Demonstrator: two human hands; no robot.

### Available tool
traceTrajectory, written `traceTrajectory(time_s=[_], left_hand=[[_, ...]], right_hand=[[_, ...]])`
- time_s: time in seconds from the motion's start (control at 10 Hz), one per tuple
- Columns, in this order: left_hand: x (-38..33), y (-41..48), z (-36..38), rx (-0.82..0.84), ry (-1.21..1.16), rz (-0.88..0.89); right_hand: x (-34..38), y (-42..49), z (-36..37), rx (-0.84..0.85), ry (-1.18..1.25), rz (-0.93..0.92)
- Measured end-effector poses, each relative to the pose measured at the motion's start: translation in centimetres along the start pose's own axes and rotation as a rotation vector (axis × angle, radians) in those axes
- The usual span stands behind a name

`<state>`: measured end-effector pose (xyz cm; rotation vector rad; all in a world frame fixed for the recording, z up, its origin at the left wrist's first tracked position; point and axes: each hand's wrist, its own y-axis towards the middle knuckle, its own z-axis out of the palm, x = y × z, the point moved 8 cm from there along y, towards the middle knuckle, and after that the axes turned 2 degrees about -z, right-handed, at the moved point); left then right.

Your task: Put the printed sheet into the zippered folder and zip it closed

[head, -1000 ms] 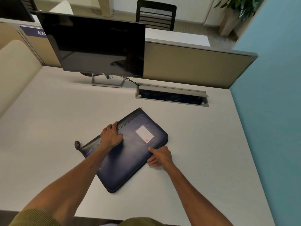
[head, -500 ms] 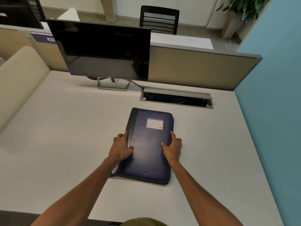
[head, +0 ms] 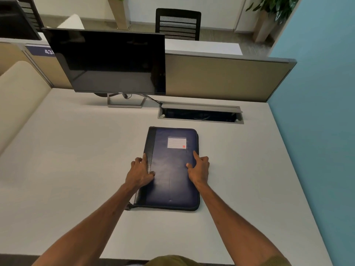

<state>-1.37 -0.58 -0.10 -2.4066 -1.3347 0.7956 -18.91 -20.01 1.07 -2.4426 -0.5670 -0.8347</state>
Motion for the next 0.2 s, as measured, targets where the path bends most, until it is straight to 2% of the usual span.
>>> traceTrajectory(time_s=[0.1, 0.2], left_hand=[[-0.9, -0.3, -0.4, -0.038, 0.035, 0.01], [-3.1, -0.4, -1.7, -0.135, 0.085, 0.106]], right_hand=[[0.1, -0.5, -0.2, 0.039, -0.1, -0.037], [1.2, -0.8, -1.3, 0.005, -0.279, -0.128]])
